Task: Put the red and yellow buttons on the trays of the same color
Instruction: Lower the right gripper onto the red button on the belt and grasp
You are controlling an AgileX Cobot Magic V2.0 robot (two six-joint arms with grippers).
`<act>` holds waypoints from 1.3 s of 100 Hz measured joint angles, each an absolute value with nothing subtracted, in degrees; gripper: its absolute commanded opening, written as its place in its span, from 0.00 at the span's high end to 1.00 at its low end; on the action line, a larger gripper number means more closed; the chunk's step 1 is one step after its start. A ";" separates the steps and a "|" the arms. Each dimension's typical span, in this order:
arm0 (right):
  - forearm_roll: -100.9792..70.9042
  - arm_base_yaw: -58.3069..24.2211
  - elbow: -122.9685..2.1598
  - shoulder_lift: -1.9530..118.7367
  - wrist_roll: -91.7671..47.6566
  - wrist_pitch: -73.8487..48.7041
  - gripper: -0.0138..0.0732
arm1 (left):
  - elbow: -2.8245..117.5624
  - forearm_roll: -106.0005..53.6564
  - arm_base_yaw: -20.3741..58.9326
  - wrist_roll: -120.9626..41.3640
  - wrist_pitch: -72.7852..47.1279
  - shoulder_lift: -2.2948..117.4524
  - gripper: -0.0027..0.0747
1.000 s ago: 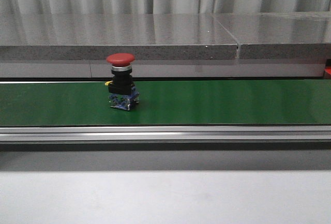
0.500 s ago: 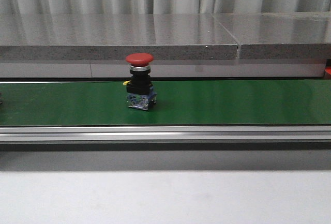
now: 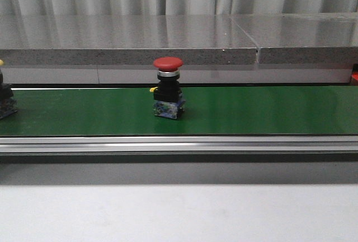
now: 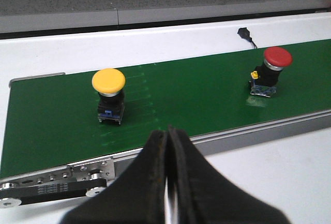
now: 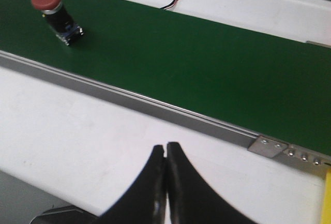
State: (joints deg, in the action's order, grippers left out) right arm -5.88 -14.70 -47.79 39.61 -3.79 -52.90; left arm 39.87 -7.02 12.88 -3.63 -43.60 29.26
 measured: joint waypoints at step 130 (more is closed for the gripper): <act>-10.80 -25.34 -87.65 101.87 -21.45 -62.62 0.21 | 39.82 -7.02 12.88 -3.63 -43.60 29.26 0.99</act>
State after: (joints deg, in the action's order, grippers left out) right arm -10.80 -25.34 -87.65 101.87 -21.45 -62.62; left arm 39.82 -7.02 12.88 -3.63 -43.60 29.26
